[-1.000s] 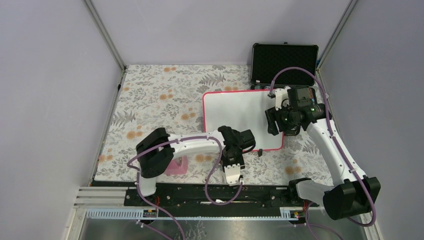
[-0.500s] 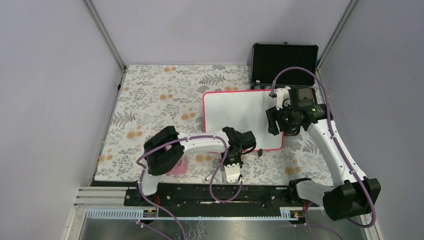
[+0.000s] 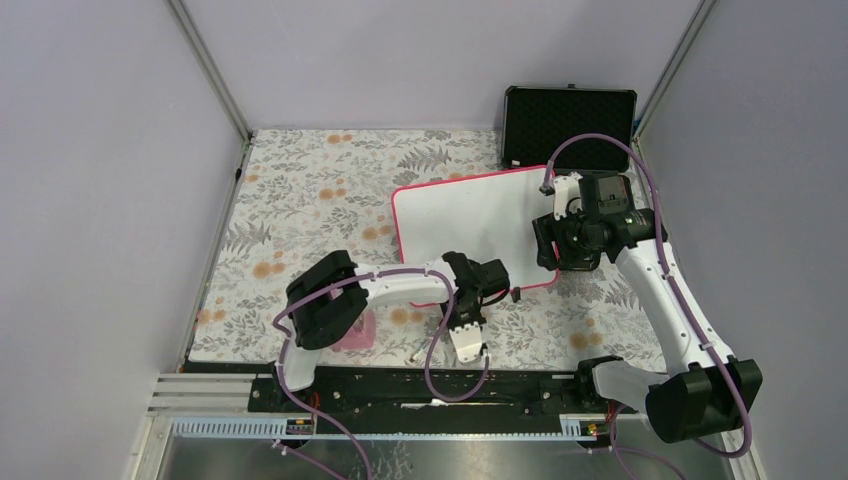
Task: Write a sentence on the whiteboard
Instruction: Move the whiteboard to the center of the board.
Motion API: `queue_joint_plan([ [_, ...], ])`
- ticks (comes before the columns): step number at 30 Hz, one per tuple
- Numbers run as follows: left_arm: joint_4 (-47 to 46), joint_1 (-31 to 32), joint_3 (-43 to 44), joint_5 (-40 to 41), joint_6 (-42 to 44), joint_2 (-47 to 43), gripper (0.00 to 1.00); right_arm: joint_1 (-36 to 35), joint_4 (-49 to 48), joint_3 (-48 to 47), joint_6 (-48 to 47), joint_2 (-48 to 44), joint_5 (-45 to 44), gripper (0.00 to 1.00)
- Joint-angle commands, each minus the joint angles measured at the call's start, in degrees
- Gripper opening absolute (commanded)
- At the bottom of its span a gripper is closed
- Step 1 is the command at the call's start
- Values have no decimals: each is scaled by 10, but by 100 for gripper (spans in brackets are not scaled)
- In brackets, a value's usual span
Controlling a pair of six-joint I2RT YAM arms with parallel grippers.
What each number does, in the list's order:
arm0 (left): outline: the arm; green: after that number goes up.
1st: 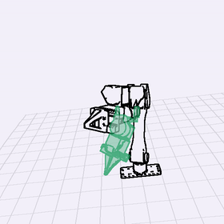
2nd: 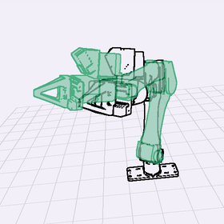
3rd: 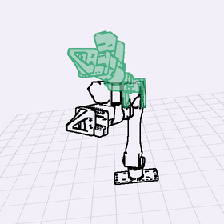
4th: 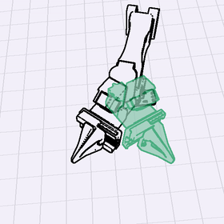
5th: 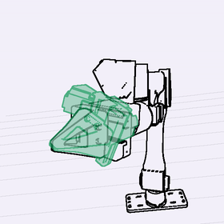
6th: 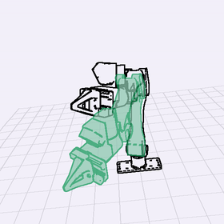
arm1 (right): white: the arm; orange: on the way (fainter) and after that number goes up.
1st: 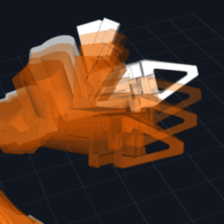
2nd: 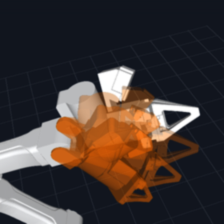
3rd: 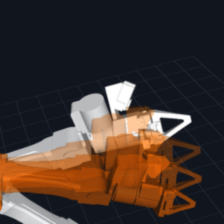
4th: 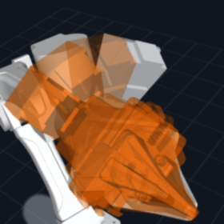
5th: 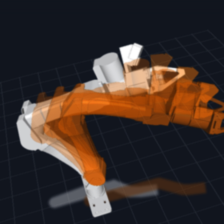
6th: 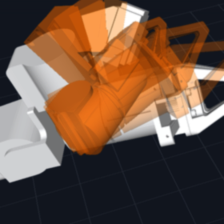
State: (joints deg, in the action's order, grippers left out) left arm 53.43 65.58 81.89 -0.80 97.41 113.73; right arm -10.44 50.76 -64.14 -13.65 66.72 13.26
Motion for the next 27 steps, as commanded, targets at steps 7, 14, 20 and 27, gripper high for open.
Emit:
queue_joint_plan([
  [7,0,-58,-29,28,-53,-30,3,4,8,-33,2,-13,24,71],
  [14,-8,-107,-37,32,-14,-35,3,5,9,-32,2,-11,23,72],
  [20,-46,-130,-55,62,57,-31,3,6,9,-30,2,-4,25,72],
  [27,-9,-148,-22,65,41,-12,3,6,8,-26,1,-8,19,72],
])
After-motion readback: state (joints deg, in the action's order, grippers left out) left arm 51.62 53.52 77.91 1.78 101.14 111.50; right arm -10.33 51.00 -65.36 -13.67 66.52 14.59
